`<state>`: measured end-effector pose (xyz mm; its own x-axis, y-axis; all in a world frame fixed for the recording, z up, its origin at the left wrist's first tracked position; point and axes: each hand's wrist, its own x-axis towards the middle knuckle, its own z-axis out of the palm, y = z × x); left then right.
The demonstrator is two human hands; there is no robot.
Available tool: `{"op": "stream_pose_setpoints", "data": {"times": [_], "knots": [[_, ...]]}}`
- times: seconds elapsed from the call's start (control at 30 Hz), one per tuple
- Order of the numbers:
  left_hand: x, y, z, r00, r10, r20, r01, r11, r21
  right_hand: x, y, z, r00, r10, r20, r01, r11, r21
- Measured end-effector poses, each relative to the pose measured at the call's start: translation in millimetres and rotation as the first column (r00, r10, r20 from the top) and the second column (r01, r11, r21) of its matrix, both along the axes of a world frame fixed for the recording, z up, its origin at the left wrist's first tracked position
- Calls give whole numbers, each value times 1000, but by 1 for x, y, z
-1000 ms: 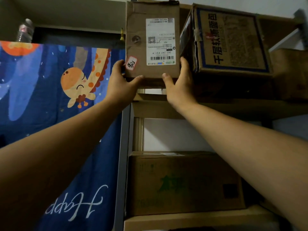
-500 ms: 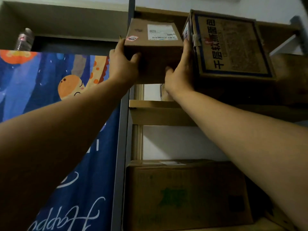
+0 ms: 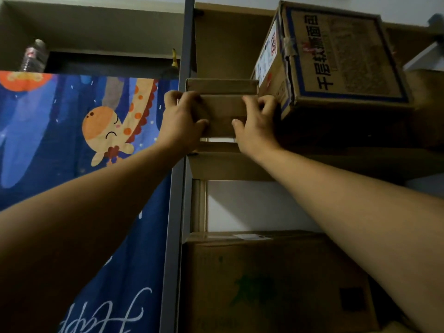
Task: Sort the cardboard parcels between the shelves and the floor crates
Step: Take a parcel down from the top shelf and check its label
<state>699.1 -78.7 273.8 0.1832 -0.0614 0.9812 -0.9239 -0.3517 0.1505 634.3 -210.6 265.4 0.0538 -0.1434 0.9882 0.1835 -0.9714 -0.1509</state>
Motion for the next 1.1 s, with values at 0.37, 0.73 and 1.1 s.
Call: {"op": "stream_pose_setpoints", "data": {"times": [0.37,0.73,1.1], "knots": [[22,-12,-8,946,319,53,-321,903,287,19,-1,-12,894,-161,-419,163,986,-31],[-3,10,-5,980,181,-82,-158,959,234,-24,15,-14,916,-219,-336,194,975,-107],[-68,-6,-21,990,1,-138,30,974,224,-103,5,-39,927,-243,-285,195,963,-186]]}}
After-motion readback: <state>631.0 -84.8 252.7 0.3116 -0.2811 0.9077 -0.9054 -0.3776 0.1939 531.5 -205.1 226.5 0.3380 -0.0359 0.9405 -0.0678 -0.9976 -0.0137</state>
